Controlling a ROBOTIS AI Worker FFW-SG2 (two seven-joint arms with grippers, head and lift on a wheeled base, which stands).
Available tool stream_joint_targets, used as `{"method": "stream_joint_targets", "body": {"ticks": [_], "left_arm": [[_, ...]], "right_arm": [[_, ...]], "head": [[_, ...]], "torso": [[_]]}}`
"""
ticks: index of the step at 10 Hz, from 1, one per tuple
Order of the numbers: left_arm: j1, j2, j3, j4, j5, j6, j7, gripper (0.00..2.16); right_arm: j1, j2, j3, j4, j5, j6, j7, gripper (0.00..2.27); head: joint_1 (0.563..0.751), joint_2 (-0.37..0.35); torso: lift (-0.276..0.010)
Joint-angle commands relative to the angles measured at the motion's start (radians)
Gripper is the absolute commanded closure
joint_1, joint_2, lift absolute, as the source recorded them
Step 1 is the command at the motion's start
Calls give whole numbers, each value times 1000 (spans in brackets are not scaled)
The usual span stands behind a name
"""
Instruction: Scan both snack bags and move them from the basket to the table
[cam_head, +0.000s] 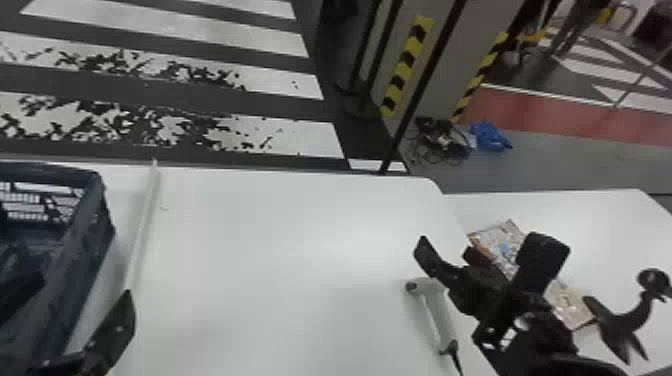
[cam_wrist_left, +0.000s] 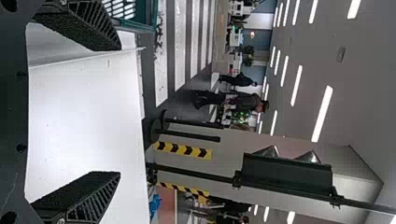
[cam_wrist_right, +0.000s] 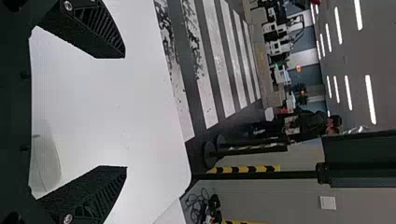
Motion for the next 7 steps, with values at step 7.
{"method": "stream_joint_targets", "body": {"ticks": [7], "left_arm": [[94,-31,-85,-202,-155,221,193,33]], "right_arm": [[372,25,300,-254,148,-267,-96,80]], "head": [[695,-182]], "torso": [[-98]]}}
